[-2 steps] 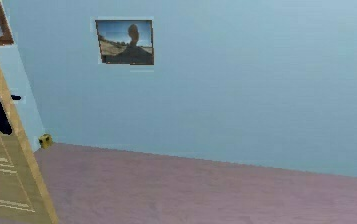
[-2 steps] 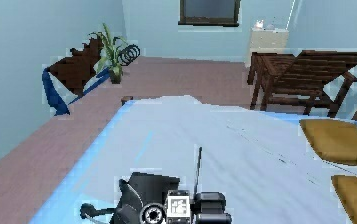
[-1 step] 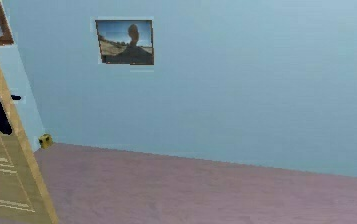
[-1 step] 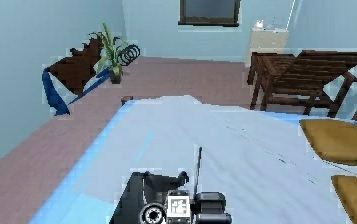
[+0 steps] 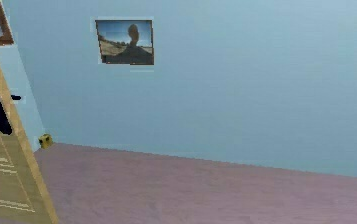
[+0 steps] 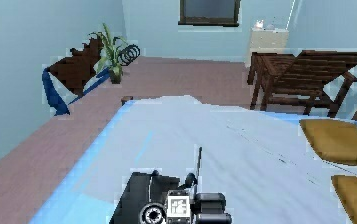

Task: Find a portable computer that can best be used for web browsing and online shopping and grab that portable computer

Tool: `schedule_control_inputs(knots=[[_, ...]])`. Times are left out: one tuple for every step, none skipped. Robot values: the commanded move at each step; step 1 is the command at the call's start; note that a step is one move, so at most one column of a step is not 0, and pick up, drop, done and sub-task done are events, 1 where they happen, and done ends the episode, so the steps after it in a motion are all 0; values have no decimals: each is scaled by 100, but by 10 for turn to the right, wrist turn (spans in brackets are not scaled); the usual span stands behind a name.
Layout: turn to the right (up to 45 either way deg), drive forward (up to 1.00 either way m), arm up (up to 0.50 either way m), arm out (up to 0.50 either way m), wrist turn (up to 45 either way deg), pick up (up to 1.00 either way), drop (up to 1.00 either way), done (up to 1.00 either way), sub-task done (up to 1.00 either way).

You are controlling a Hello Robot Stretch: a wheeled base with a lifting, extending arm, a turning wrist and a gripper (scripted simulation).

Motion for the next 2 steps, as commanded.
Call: schedule_control_inputs(knots=[[0, 0, -30, 0, 0, 0, 0, 0, 0], [0, 0, 0, 0, 0, 100, 0, 0, 0]])
